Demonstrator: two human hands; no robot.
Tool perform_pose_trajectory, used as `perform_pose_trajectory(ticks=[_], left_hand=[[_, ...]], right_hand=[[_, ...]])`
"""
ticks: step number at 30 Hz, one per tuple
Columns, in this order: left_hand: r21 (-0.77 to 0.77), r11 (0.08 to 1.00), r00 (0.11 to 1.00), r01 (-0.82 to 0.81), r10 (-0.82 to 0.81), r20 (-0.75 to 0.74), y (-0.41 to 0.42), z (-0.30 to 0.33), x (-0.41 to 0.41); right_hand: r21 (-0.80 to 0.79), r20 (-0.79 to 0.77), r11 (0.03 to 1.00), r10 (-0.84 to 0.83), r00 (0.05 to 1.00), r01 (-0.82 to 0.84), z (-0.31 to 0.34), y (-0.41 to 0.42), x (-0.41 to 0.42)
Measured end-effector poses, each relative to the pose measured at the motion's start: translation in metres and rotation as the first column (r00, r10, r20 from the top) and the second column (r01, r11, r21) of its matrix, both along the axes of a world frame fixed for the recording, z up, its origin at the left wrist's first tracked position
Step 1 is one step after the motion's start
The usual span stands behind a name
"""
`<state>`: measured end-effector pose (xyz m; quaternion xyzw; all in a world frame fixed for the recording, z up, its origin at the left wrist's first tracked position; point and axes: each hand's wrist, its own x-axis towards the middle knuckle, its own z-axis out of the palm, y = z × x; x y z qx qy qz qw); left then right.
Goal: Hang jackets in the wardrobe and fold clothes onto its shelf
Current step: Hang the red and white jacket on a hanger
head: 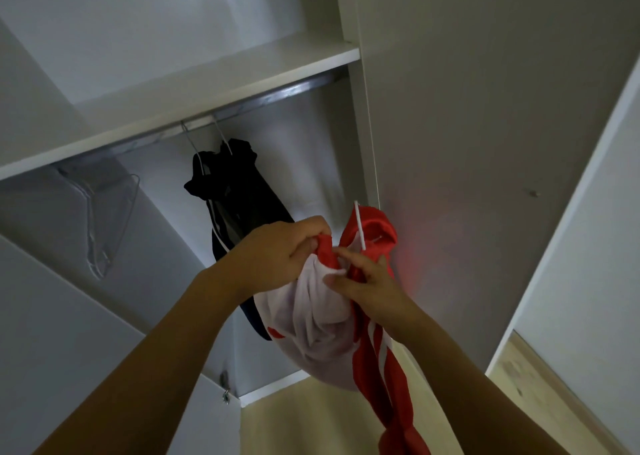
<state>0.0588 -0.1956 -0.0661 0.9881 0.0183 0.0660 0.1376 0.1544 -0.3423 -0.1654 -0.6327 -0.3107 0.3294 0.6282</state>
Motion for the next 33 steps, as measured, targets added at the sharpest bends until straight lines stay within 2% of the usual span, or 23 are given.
perform_pose_trajectory(ticks=[2,6,11,14,16,17,18,19,21,22,24,26,30,33], left_hand=[[-0.035,0.999,0.999,-0.014,0.015,0.040,-0.002,-0.004,-0.001],[-0.177,0.976,0.981,-0.125,0.149,0.125,-0.004,-0.013,-0.004],[-0.387,0.872,0.921,-0.300,0.370,0.119,-0.011,-0.029,-0.002],[-0.565,0.726,0.865,-0.392,0.500,0.041,-0.011,-0.032,-0.004],[-0.722,0.534,0.817,-0.441,0.572,-0.076,-0.013,-0.032,-0.003],[-0.785,0.418,0.790,-0.458,0.596,-0.144,-0.016,-0.031,-0.003],[-0.816,0.348,0.779,-0.462,0.599,-0.186,-0.017,-0.030,-0.005],[-0.822,0.339,0.786,-0.458,0.586,-0.196,-0.018,-0.031,-0.007],[-0.768,0.443,0.816,-0.463,0.551,-0.174,-0.019,-0.032,-0.015],[-0.743,0.488,0.829,-0.458,0.537,-0.158,-0.020,-0.031,-0.020],[-0.752,0.496,0.839,-0.435,0.526,-0.139,-0.019,-0.035,-0.023],[-0.747,0.481,0.829,-0.459,0.535,-0.165,-0.016,-0.043,-0.022],[-0.590,0.550,0.800,-0.591,0.490,-0.346,-0.007,-0.069,-0.023],[-0.568,0.540,0.781,-0.621,0.369,-0.504,-0.007,-0.093,-0.020]], right_hand=[[-0.043,0.037,0.999,-0.009,0.999,0.010,0.001,0.001,-0.002],[-0.011,0.059,0.997,-0.078,0.995,0.078,0.001,0.003,-0.002],[0.021,0.058,0.982,-0.190,0.980,0.189,-0.003,0.002,-0.003],[0.075,0.098,0.986,-0.157,0.983,0.150,-0.002,-0.002,-0.003],[0.080,0.132,0.988,-0.144,0.981,0.134,-0.001,-0.004,-0.003],[0.080,0.120,0.988,-0.140,0.983,0.131,-0.001,-0.005,-0.004],[0.085,0.080,0.987,-0.140,0.987,0.133,-0.001,-0.005,-0.003],[0.098,0.015,0.986,-0.134,0.991,0.132,-0.001,-0.005,-0.001],[0.099,-0.063,0.989,-0.104,0.993,0.110,0.001,-0.007,0.002],[0.072,-0.041,0.992,-0.103,0.994,0.106,0.003,-0.007,0.002],[0.008,0.023,0.994,-0.112,0.993,0.112,0.004,-0.007,0.002],[-0.021,0.024,0.992,-0.127,0.992,0.128,0.001,-0.006,0.001],[-0.069,-0.102,0.978,-0.202,0.974,0.195,0.003,-0.011,0.006],[-0.051,-0.144,0.972,-0.236,0.961,0.231,0.009,-0.009,0.008]])
